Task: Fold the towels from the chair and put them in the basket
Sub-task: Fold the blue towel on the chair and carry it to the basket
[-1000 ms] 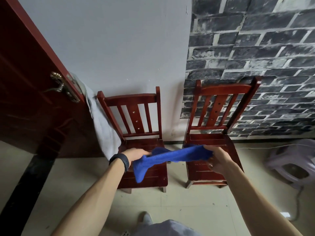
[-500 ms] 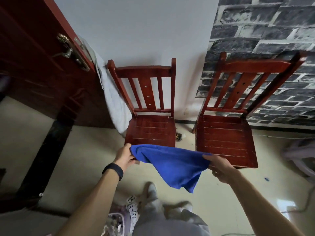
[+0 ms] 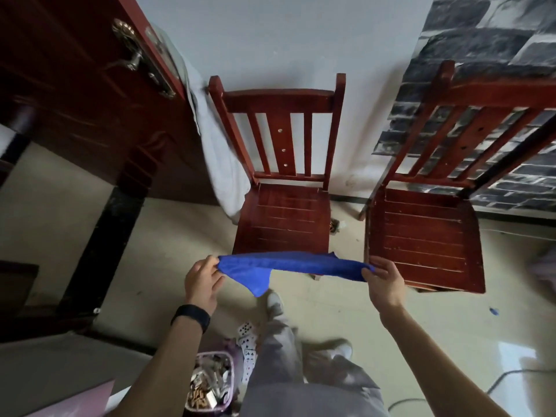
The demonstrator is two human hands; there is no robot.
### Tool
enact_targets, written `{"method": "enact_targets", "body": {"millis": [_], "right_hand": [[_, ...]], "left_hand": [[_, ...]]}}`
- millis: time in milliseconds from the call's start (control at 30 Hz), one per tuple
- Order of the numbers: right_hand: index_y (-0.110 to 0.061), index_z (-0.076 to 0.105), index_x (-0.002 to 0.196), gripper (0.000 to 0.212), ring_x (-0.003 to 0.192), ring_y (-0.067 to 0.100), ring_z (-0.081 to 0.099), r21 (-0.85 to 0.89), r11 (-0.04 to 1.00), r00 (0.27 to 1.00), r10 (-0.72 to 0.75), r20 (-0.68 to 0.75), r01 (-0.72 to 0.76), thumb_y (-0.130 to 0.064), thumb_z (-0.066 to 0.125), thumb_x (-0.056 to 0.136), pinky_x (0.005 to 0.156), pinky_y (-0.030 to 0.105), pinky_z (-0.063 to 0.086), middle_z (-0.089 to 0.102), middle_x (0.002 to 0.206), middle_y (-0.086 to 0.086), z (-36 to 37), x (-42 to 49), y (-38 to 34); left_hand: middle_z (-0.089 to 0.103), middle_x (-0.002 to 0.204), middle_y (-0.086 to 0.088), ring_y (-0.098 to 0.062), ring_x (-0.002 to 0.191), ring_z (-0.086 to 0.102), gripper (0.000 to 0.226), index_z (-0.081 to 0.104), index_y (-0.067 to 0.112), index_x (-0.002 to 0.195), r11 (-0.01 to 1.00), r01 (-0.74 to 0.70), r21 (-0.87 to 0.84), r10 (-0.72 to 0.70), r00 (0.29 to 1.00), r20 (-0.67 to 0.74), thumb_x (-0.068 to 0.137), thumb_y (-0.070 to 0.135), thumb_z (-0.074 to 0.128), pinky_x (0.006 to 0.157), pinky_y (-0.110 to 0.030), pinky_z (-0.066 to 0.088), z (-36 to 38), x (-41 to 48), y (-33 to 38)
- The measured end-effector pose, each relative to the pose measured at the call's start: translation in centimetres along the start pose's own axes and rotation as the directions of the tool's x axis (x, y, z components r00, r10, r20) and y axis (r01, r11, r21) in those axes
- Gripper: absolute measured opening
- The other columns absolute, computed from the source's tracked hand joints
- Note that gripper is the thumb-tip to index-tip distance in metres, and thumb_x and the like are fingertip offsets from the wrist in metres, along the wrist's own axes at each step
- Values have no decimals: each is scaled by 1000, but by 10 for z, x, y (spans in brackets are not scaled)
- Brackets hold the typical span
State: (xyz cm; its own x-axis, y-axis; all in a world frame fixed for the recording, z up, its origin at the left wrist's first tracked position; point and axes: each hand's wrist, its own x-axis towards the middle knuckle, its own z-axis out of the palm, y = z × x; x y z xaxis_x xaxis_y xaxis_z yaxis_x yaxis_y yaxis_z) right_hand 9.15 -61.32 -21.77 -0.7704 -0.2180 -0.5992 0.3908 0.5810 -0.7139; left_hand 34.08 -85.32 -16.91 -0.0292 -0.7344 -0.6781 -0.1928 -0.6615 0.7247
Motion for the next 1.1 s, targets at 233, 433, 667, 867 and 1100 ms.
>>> {"method": "enact_targets", "body": {"millis": [233, 433, 667, 867, 1100], "right_hand": [[-29, 70, 98, 10, 73, 15, 68, -293, 954, 998, -56, 26, 61, -22, 68, 90, 59, 27, 44, 75, 90, -7, 49, 13, 6], [-33, 65, 89, 11, 86, 21, 63, -293, 956, 999, 11, -42, -23, -23, 69, 88, 81, 31, 47, 71, 87, -6, 106, 85, -35], [-53, 65, 88, 26, 91, 21, 68, -180, 970, 986, 151, -74, -162, -35, 56, 73, 78, 51, 60, 72, 91, -13, 183, 229, -34], [-33, 70, 105, 33, 83, 20, 69, -126, 980, 982, 141, -124, -156, -18, 54, 81, 61, 25, 51, 74, 97, 0, 228, 301, -48], [-38, 53, 125, 50, 75, 15, 63, -57, 990, 988, 129, 80, -125, -18, 67, 81, 67, 29, 51, 63, 95, -3, 237, 341, -34]], "left_hand": [[44, 61, -2, -17, 59, 39, 23, 49, 16, 62, 994, 79, 77, -64, 981, -181, 81, 3, 51, 49, -22, 35, -20, 68, 11], [58, 68, -6, -15, 58, 51, 12, 65, 15, 73, 978, 29, 204, 1, 989, -145, 81, 6, 65, 55, -25, 40, 17, 158, 38], [64, 59, 2, -10, 50, 60, 23, 66, 21, 69, 948, -93, 304, 97, 995, 2, 77, -1, 70, 51, -20, 47, 101, 289, 46], [63, 76, -2, -10, 53, 59, 18, 59, 21, 80, 965, -66, 253, 61, 998, 29, 87, 4, 61, 49, -22, 43, 170, 367, 37], [63, 95, -1, -13, 81, 59, 23, 50, 36, 107, 926, 68, 370, -183, 941, 285, 92, 18, 48, 66, -26, 46, 172, 422, 9]]}}
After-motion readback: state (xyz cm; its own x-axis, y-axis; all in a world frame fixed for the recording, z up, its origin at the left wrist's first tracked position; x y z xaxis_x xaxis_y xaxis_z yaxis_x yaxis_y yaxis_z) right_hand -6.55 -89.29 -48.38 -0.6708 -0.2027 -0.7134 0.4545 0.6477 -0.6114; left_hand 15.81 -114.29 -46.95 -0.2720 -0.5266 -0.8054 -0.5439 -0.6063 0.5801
